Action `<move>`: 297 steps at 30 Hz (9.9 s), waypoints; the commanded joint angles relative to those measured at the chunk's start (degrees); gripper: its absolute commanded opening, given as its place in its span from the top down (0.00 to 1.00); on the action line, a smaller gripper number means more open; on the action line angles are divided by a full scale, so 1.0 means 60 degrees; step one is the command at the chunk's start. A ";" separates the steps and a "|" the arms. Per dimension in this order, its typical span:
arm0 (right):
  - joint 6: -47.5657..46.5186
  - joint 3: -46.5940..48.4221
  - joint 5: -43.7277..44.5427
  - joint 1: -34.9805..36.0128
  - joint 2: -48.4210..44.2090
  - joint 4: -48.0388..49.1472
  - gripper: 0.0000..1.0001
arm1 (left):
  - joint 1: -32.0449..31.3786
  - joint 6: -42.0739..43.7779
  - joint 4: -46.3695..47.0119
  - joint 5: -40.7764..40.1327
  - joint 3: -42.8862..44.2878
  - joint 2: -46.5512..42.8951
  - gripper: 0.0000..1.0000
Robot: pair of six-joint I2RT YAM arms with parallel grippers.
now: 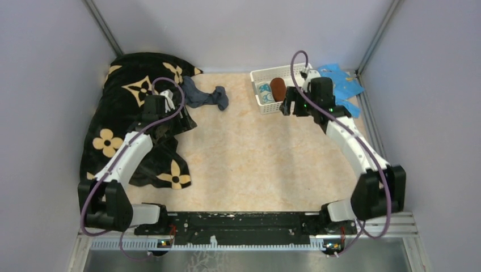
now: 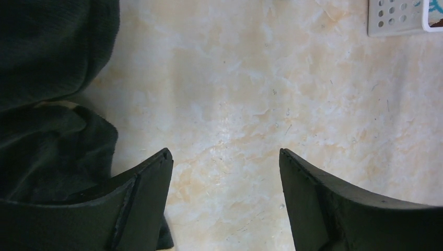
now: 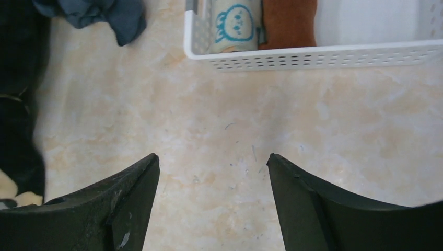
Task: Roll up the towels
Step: Move the towel to the center of the board, then flatten out the towel at the center of the board.
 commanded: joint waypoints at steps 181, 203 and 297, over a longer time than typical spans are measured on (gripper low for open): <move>0.4047 -0.3112 0.4398 -0.3122 -0.0851 -0.1155 0.46 | -0.1788 0.0733 -0.1960 -0.3220 0.1145 0.0821 1.00; 0.4747 -0.3507 0.4005 -0.3376 0.0779 -0.0232 0.63 | -0.0950 0.0617 -0.1767 -0.2006 0.1327 0.1011 1.00; 0.4390 -0.4235 0.2977 -0.4473 0.0180 -0.1412 0.67 | 0.1712 0.0463 -0.1011 0.1466 -0.0598 0.0638 0.95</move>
